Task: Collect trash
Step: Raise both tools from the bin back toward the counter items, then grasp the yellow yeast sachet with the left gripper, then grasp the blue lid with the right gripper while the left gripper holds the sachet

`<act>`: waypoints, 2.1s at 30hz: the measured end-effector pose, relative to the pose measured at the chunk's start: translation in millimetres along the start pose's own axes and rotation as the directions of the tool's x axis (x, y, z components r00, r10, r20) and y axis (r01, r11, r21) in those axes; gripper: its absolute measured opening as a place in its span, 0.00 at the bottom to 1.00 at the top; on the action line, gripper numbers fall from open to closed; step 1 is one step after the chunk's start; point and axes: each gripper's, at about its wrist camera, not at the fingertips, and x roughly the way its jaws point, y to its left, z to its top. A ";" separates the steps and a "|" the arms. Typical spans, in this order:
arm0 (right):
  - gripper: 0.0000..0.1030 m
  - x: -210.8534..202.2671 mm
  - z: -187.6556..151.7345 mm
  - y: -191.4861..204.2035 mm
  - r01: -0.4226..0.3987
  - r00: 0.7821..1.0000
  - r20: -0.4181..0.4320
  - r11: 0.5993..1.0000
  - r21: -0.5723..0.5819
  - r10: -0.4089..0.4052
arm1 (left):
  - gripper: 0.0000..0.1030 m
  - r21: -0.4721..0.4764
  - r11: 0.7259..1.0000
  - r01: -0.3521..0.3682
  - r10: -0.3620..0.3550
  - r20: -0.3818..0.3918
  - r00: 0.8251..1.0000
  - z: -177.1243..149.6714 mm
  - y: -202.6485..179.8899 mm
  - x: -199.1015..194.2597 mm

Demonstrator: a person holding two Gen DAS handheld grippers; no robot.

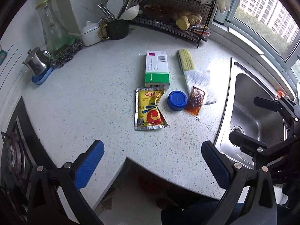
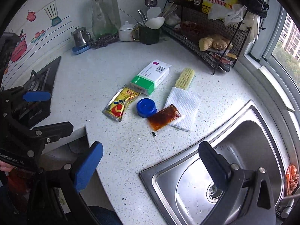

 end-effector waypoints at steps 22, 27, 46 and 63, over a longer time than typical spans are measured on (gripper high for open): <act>0.96 83.3 21.2 -55.3 -0.023 0.991 -0.133 0.997 0.078 0.033 | 0.79 -0.027 1.000 0.011 -0.015 -0.162 0.987 56.5 25.3 123.9; 0.96 86.8 18.0 -60.8 -0.026 0.989 -0.145 0.995 0.094 0.040 | 0.56 -0.001 0.999 0.048 -0.048 -0.165 0.985 60.9 22.7 129.1; 0.96 79.1 25.3 -54.1 -0.058 0.990 -0.122 0.996 0.065 0.065 | 0.32 0.010 0.999 0.034 -0.032 -0.162 0.986 61.4 12.4 133.1; 0.77 121.2 60.0 -4.9 -0.173 0.978 -0.147 0.972 -0.156 0.151 | 0.31 -0.137 0.990 -0.043 0.023 -0.148 0.989 13.0 47.0 82.9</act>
